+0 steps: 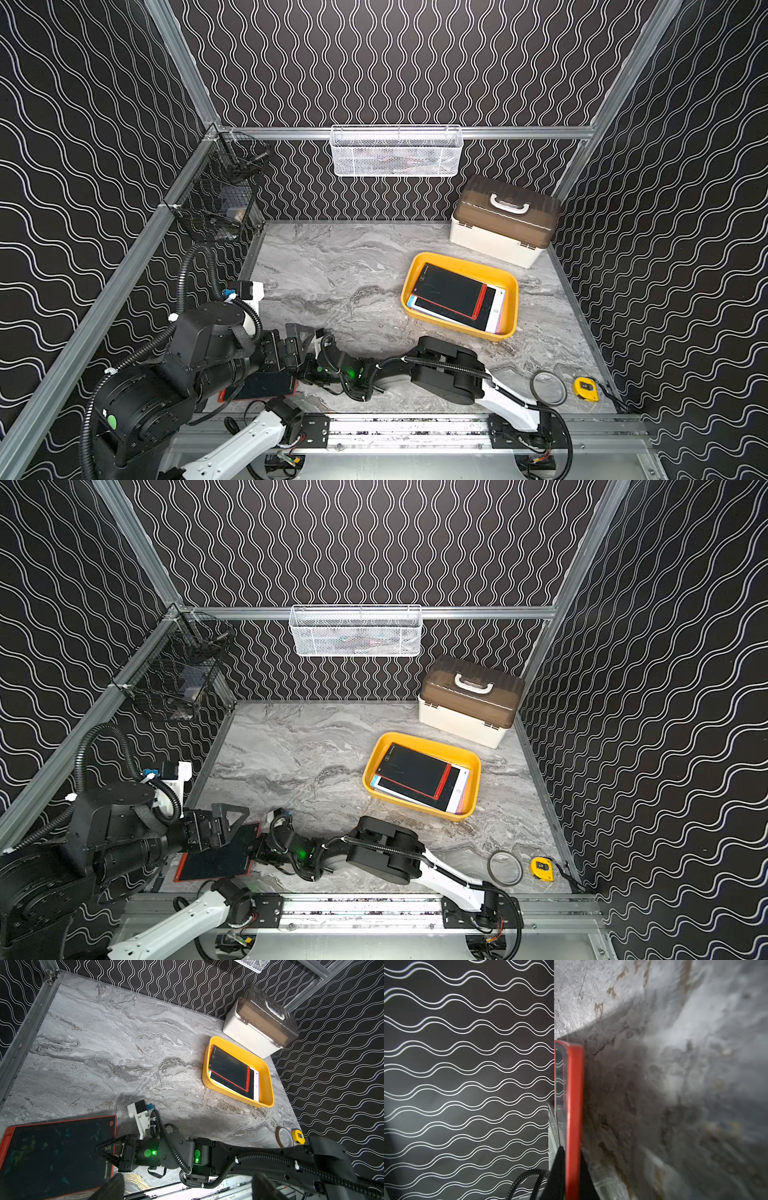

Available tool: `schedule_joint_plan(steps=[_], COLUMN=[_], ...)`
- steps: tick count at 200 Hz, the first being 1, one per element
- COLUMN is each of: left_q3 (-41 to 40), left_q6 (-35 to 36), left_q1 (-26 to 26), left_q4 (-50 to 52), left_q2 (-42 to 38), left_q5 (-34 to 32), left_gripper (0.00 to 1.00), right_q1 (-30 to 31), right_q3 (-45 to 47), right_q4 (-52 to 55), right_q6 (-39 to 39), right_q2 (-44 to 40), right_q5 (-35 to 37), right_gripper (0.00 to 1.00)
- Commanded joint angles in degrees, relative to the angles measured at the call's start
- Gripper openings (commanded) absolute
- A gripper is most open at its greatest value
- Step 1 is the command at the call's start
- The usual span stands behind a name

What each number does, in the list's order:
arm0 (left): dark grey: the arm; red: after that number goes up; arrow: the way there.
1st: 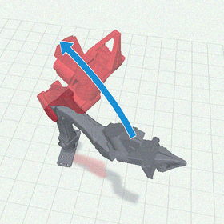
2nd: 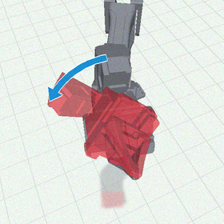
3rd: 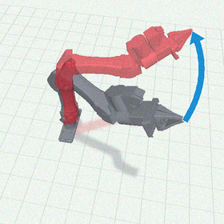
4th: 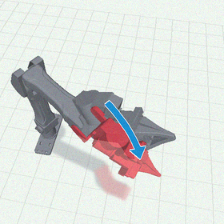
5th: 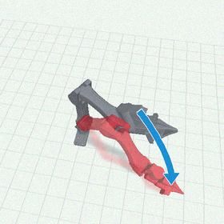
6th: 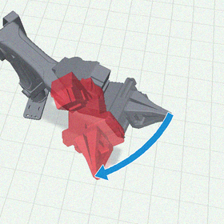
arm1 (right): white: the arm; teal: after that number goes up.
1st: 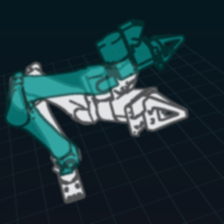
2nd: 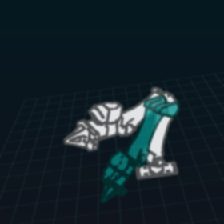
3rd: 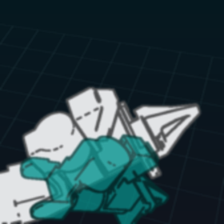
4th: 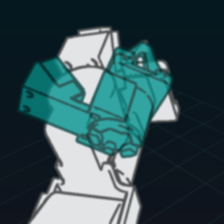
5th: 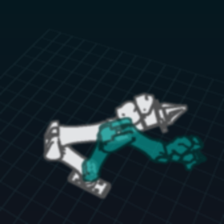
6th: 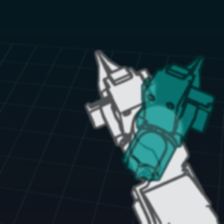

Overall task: Take out the writing tablet from the storage box
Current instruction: Place the writing tablet at the corner of the board.

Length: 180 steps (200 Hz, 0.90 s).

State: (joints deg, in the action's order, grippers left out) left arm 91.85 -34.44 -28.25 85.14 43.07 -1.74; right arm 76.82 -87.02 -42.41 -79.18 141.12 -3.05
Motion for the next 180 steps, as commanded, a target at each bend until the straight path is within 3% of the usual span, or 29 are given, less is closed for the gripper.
schedule_joint_plan(steps=[1,31,44,84,117,167,180], left_q3=[-0.01,-0.26,-0.38,-0.69,-0.47,-0.77,-0.58], left_q6=[-0.54,-0.68,-0.72,-0.66,-0.12,0.09,0.1], left_q1=[0.01,0.04,0.01,0.0,-0.02,-0.01,-0.03], left_q4=[1.07,1.25,1.18,0.9,0.69,0.45,0.37], left_q2=[-0.33,-0.66,-0.82,-0.85,-0.71,-0.84,-0.92], left_q5=[-1.05,-1.05,-0.91,-0.92,-0.98,-1.29,-1.35], left_gripper=[0.99,0.99,0.99,0.99,0.99,0.99,0.99], right_q1=[0.42,0.75,0.94,0.94,1.0,0.97,0.97], right_q3=[0.2,0.06,-0.01,-0.29,-0.6,-3.24,-3.68], right_q4=[1.57,4.79,5.99,9.95,14.58,22.04,23.74], right_q6=[-1.58,-0.61,-0.39,0.84,0.95,1.39,1.56], right_q2=[0.08,-0.75,-0.97,-2.28,-3.65,-4.17,-4.48], right_q5=[1.63,2.12,2.4,3.01,3.14,1.97,1.85], right_gripper=[0.13,0.22,0.31,0.35,0.44,0.45,0.5])
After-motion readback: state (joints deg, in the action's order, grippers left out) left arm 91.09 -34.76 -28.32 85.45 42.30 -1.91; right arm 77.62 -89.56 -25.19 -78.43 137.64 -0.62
